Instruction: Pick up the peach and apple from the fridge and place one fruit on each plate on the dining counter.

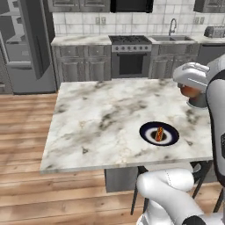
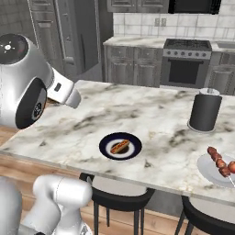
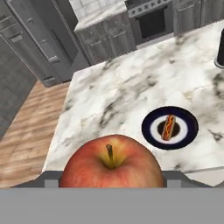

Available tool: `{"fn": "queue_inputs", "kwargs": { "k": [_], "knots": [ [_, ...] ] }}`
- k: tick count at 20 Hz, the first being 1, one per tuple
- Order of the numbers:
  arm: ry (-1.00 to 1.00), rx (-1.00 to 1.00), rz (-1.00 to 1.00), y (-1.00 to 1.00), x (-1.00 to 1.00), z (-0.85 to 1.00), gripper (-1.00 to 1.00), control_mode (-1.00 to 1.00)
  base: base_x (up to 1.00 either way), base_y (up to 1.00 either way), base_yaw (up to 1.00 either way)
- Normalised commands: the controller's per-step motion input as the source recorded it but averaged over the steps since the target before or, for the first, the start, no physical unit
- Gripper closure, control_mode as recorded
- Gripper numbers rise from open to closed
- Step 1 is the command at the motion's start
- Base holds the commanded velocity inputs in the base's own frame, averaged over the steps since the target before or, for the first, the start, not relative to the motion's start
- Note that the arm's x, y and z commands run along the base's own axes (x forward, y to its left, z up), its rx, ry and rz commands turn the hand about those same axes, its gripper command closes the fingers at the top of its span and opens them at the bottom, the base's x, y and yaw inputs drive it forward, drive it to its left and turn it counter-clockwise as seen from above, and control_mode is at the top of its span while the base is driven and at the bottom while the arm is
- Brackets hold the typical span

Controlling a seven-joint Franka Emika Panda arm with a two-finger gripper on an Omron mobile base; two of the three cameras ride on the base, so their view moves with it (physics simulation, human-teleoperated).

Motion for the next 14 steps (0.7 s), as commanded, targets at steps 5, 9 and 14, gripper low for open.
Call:
{"fn": "queue_inputs", "kwargs": {
  "k": [5, 9, 14],
  "knots": [
    [0.51, 0.12, 0.01, -0.51, 0.87, -0.39, 1.00, -1.00, 0.00, 0.00, 0.00],
    [0.54, 0.02, 0.00, -0.38, 0.69, -0.75, 1.00, -1.00, 0.00, 0.00, 0.00],
    [0.39, 0.00, 0.00, -0.31, 0.33, -0.92, 1.00, -1.00, 0.00, 0.00, 0.00]
  ]
}}
